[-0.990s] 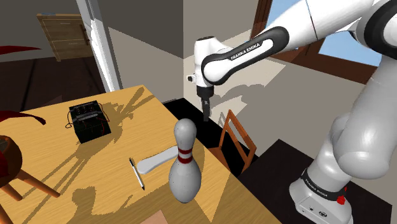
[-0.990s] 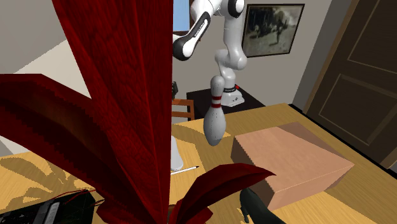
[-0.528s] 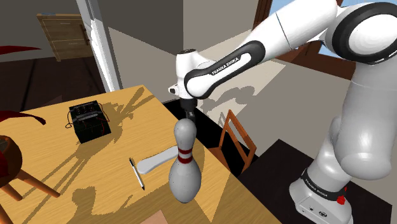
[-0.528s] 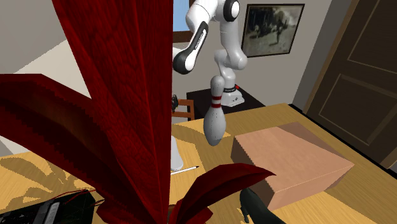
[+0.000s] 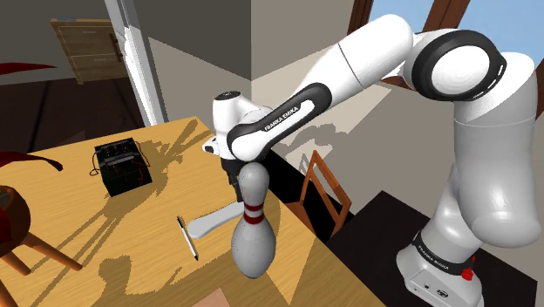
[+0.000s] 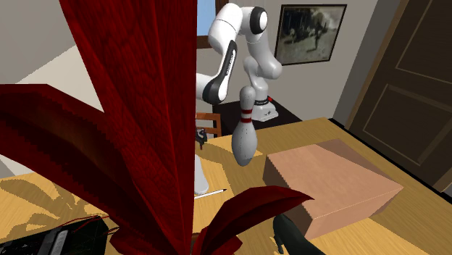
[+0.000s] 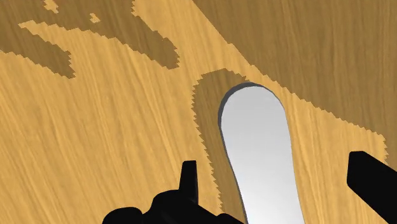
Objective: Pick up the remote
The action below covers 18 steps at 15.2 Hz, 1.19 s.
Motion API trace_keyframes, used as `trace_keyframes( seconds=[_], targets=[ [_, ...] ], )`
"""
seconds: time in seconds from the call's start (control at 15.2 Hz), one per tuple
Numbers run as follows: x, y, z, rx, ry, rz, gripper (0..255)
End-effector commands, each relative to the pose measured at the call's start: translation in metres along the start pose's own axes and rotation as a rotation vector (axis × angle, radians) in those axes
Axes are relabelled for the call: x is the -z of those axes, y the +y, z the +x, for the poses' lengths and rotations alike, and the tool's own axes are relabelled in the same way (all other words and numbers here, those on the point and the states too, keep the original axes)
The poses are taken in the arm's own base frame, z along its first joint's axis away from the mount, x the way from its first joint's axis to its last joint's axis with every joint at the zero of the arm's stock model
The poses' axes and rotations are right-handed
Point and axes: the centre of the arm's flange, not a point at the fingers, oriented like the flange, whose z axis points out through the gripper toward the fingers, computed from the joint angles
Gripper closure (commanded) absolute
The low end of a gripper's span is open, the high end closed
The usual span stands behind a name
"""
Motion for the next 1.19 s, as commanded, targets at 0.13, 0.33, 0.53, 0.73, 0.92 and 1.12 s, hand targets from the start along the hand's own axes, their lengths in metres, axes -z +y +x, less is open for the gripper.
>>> trace_keyframes(
  seconds=[0.13,0.33,0.53,0.73,0.92,1.12],
  targets=[
    [-0.022,-0.013,0.045,0.110,0.014,-0.004,0],
    [-0.039,-0.021,0.067,0.165,0.021,-0.007,0],
    [-0.054,-0.021,0.067,0.165,0.021,-0.007,0],
    [-0.070,-0.020,0.067,0.165,0.021,-0.007,0],
    [-0.073,-0.020,0.067,0.165,0.021,-0.007,0],
    [-0.073,-0.020,0.067,0.165,0.021,-0.007,255]
  ],
)
